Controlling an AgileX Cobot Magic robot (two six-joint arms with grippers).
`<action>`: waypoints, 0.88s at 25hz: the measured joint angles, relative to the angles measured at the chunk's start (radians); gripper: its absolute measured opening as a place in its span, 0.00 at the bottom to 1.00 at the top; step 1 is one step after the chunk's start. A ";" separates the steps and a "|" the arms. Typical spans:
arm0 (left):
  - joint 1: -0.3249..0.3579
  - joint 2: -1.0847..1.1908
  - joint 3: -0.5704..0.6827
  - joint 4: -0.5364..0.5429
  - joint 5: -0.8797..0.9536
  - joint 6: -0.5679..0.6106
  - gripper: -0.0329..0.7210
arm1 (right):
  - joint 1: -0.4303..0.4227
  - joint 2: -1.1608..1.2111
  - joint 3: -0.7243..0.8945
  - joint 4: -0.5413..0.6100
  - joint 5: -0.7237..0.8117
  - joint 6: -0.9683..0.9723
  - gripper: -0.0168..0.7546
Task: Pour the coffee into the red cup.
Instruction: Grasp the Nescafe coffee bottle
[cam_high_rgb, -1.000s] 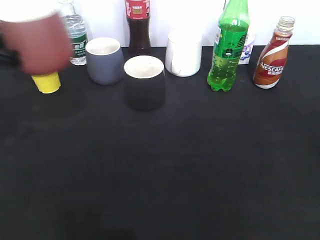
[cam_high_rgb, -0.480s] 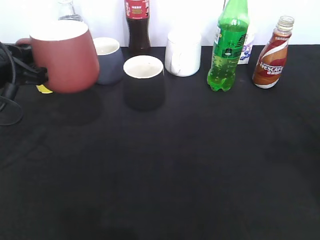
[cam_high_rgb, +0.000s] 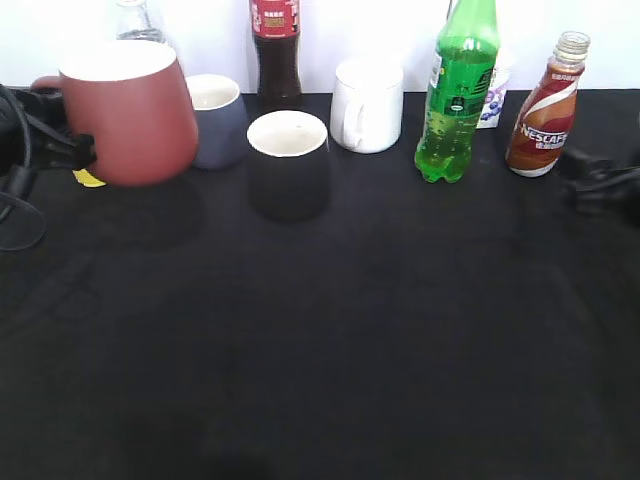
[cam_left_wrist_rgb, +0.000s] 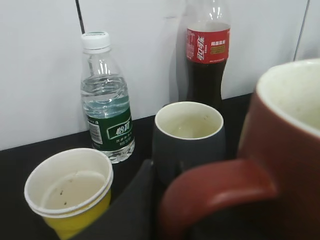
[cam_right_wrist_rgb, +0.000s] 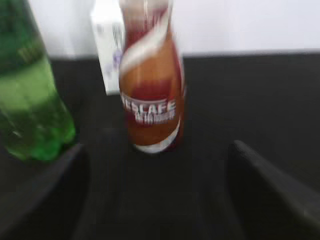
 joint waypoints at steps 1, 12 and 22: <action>0.000 0.000 0.000 0.000 0.000 0.000 0.14 | 0.000 0.045 -0.031 -0.025 -0.013 0.000 0.90; 0.000 0.000 0.000 0.000 -0.018 0.000 0.14 | 0.000 0.350 -0.371 -0.046 -0.026 0.001 0.89; 0.000 0.000 0.000 0.000 -0.024 0.000 0.14 | 0.000 0.528 -0.544 -0.048 -0.025 0.001 0.77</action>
